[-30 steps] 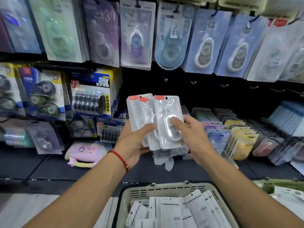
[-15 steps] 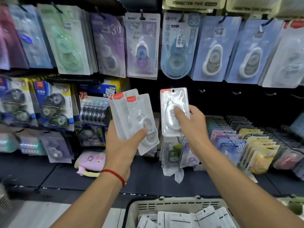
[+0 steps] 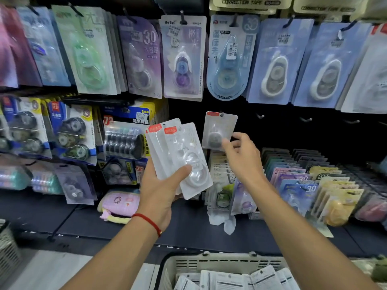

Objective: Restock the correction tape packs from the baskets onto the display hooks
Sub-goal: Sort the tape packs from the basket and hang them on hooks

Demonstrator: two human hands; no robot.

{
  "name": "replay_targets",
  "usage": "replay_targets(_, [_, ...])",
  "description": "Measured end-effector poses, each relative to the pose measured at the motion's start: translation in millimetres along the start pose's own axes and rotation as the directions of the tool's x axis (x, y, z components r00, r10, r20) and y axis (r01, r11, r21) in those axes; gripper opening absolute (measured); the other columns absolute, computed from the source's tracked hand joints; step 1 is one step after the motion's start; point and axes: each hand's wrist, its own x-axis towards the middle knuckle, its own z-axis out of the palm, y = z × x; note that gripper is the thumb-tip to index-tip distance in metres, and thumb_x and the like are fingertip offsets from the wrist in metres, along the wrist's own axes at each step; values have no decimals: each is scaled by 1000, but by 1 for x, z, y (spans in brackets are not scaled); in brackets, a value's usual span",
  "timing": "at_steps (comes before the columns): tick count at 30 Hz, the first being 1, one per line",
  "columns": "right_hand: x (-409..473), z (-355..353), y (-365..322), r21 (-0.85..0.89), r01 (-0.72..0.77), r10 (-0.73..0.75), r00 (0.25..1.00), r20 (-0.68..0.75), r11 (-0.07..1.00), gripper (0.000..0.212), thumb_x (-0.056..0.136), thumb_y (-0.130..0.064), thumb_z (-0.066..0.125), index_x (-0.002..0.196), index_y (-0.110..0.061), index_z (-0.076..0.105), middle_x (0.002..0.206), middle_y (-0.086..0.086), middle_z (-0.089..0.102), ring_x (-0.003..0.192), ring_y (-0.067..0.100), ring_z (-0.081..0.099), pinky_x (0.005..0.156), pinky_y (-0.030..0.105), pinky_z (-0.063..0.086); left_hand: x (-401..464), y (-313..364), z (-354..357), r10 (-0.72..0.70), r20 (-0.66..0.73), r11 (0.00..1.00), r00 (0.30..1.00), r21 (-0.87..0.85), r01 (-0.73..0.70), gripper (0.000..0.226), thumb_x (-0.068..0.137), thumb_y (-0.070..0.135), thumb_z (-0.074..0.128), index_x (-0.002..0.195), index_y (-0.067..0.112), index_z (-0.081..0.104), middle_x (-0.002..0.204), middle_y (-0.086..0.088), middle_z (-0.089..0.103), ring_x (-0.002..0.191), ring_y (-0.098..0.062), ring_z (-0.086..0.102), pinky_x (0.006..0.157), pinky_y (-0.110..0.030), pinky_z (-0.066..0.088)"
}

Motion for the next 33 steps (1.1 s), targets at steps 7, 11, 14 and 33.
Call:
replay_targets(7, [-18, 1, -9, 204, 38, -138, 853, 503, 978, 55, 74, -73, 79, 114, -36, 70, 109, -12, 78, 100, 9, 76, 90, 35, 61, -1, 0, 5, -53, 154, 994, 987, -87, 67, 62, 84, 20, 80, 141, 25, 55, 130, -5, 74, 116, -30, 73, 82, -50, 64])
replay_targets(11, [-19, -6, -5, 337, -17, -118, 918, 378, 941, 51, 72, -56, 83, 111, -28, 67, 105, -5, 78, 94, 14, 76, 78, 30, 58, 2, -3, 1, -72, 150, 990, 986, -113, 89, 52, 94, 19, 74, 141, 29, 55, 133, -3, 72, 115, -32, 73, 85, -61, 62])
replay_targets(14, [-14, -11, -3, 372, 9, -80, 981, 175, 928, 31, 78, -38, 73, 104, -23, 63, 97, 5, 75, 82, 21, 71, 67, 32, 54, 3, -4, -2, -56, 90, 995, 994, -81, 63, 52, 91, 14, 78, 136, 33, 60, 128, 1, 74, 110, -26, 76, 79, -54, 64])
replay_targets(33, [-12, 1, 3, 15, 93, -94, 993, 69, 996, 41, 95, -50, 70, 129, -29, 60, 126, -9, 64, 114, 7, 62, 102, 40, 54, 1, -3, 4, -25, 10, 999, 1000, 49, 24, 47, 86, 22, 83, 127, 32, 64, 118, 3, 77, 103, -25, 77, 68, -50, 65])
